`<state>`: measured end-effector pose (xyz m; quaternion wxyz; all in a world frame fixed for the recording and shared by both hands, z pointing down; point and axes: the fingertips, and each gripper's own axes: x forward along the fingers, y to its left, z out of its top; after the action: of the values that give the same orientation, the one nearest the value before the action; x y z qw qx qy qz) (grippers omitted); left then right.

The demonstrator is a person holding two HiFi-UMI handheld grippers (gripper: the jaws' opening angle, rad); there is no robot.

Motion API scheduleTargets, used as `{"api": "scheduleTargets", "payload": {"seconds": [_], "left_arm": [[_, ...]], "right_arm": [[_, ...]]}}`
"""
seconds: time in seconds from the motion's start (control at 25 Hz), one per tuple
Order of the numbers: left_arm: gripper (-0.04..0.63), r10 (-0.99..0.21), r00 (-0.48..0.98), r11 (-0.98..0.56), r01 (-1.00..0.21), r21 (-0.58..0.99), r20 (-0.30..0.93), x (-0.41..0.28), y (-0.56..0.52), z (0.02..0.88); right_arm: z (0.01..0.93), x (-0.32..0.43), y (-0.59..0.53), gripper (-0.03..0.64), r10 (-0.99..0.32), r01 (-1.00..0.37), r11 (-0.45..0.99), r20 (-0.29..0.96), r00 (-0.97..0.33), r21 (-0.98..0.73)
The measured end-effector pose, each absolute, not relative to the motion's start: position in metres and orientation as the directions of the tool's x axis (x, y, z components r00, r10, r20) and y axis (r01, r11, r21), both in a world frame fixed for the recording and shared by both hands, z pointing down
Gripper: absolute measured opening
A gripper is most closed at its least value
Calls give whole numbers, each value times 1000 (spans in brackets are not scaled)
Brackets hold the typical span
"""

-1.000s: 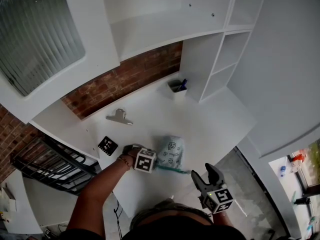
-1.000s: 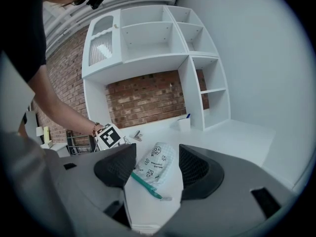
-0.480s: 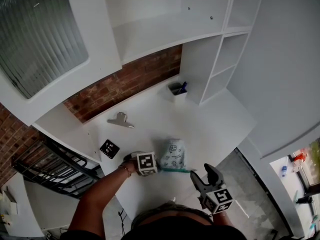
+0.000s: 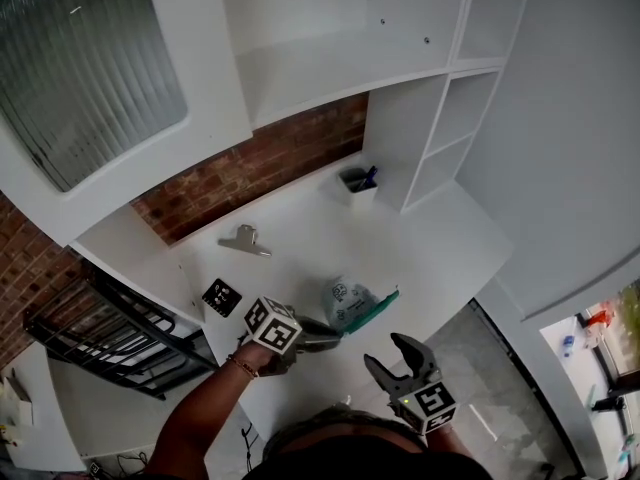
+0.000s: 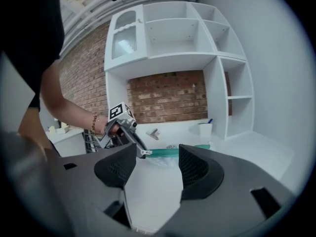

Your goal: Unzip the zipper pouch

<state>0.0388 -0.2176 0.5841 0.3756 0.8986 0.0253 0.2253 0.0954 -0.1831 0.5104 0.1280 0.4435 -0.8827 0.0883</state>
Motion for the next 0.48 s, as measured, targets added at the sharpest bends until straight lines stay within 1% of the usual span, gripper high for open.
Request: {"api": "scheduleTargets", "payload": {"seconds": [0.12,0.28,0.4,0.48], "left_arm": [[48,145,942,-700,-119,704,303,41,-218,561],[46,99,965,-715,-101,692,244,38,-212,537],[45,86,979,-718,-68,693,185,34,-203,520],[44,87,985,-715,-42,698,149,30,-197,511]], "right_arm": [[495,66,-179,267,-700,-723,690,292,-651,42],[481,39,-184,259,-664,-654,743,286,-691,144],[472,28,-187,252,-628,-615,777,249,-737,139],[465,23,-187,230,-597,-583,802,225,-770,132]]}}
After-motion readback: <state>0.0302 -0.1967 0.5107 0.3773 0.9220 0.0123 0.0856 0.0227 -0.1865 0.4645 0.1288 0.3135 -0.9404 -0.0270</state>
